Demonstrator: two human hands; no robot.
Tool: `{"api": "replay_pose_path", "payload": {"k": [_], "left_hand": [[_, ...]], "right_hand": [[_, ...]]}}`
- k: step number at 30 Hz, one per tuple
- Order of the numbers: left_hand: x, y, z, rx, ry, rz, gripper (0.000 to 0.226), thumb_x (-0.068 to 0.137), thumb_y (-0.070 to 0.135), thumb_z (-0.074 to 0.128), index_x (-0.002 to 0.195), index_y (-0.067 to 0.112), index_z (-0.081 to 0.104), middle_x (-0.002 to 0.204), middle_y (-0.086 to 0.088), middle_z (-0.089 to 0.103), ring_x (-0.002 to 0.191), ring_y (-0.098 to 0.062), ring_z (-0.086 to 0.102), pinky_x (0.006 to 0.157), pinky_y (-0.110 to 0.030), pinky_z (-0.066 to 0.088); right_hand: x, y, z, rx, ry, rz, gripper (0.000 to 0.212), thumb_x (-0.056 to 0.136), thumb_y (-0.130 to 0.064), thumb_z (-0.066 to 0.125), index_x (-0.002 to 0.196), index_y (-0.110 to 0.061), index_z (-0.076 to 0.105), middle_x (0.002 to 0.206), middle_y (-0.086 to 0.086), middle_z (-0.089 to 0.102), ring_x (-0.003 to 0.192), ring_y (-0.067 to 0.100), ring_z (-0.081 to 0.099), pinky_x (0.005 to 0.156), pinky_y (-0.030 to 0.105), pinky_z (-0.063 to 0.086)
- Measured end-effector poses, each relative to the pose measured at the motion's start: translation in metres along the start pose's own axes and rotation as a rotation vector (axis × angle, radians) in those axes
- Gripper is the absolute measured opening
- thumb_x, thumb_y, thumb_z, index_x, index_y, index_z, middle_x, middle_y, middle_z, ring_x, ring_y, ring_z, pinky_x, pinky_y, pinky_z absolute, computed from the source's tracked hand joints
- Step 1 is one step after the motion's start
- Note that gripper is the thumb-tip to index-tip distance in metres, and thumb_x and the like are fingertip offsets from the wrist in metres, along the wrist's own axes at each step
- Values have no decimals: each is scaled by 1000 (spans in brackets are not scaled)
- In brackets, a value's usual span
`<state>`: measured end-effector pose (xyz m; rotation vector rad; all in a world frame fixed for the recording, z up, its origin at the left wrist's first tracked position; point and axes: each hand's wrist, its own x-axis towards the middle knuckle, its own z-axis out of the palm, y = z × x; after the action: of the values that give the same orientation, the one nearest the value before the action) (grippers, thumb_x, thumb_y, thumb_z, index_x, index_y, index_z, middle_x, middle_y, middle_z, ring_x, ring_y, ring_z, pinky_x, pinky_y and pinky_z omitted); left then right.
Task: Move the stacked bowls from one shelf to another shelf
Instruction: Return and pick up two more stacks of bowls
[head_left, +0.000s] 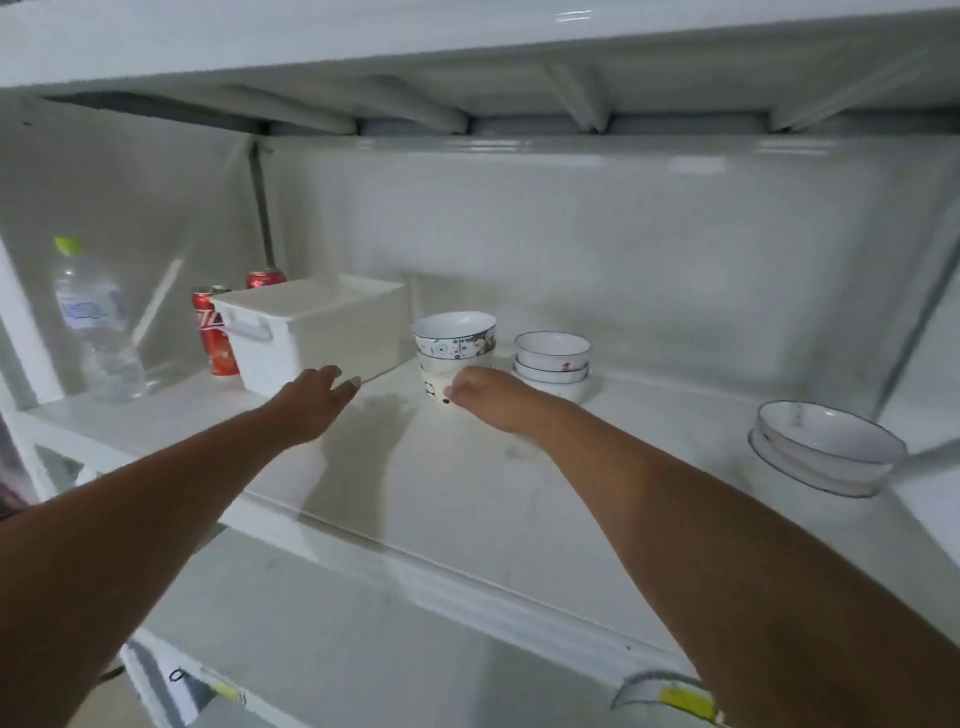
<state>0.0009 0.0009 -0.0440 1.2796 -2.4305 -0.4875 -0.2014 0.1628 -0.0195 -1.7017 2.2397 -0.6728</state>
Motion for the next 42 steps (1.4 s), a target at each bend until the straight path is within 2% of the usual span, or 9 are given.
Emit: {"api": "replay_pose_path", "payload": {"k": [3,6,12,21,26,29,32,36,42], "left_hand": [[35,34,5,-210,-64,72,65,100,49,31,121,-8,52,129,-31,54,118,-43,52,100,-44,39],[65,59,10,-437,-130,30,59,104,43,30,138,-3,44,142,-26,45,131,-40,43,110,-43,34],[94,81,34,-871,-283,-39,61,96,57,39,134,11,49,122,-6,51,107,-25,50,93,-37,37],[106,82,38,-929,-249,-98,32,90,35,54,115,15,56,118,-5,53,106,-24,49,90,-40,39],[113,91,30,-902,-104,-83,14,87,19,51,74,12,51,77,-6,48,78,-22,42,63,-29,32],[112,95,29,-854,-30,-34,29,89,18,47,62,12,45,66,-4,45,69,-22,40,64,-31,31],[111,93,31,-867,-42,-52,27,91,22,47,65,13,50,72,-3,50,75,-22,45,75,-33,35],[111,93,34,-920,-52,-50,28,94,21,47,66,15,50,70,0,52,66,-13,46,74,-32,37],[113,85,39,-981,-106,-14,24,96,26,49,73,20,54,80,3,55,85,-18,49,85,-32,35]], "right_hand": [[-17,34,-24,-16,68,140,28,103,-28,43,103,-6,62,101,11,56,95,22,50,76,30,33],[-36,70,-43,-37,185,314,21,105,-27,40,97,-13,54,99,8,49,94,19,46,74,28,36],[-59,124,-57,490,456,648,26,98,-34,56,104,-9,53,101,11,54,84,22,56,75,34,48],[-26,127,-36,723,567,645,41,96,-33,59,125,-6,50,105,9,52,81,20,59,74,35,54],[-8,110,-40,461,758,620,18,92,-28,55,102,-12,56,89,5,60,73,25,64,77,42,60],[4,91,-48,451,866,506,15,89,-28,53,84,-14,54,73,5,61,57,22,62,56,29,54],[26,58,-53,612,773,414,22,92,-23,52,85,-5,60,59,11,60,35,19,50,43,24,44],[57,17,-43,733,453,466,32,99,-38,53,96,-7,50,70,19,65,40,22,57,40,19,46],[85,2,-22,695,418,526,18,88,-9,54,71,-2,53,72,21,61,39,19,48,37,14,37]]}}
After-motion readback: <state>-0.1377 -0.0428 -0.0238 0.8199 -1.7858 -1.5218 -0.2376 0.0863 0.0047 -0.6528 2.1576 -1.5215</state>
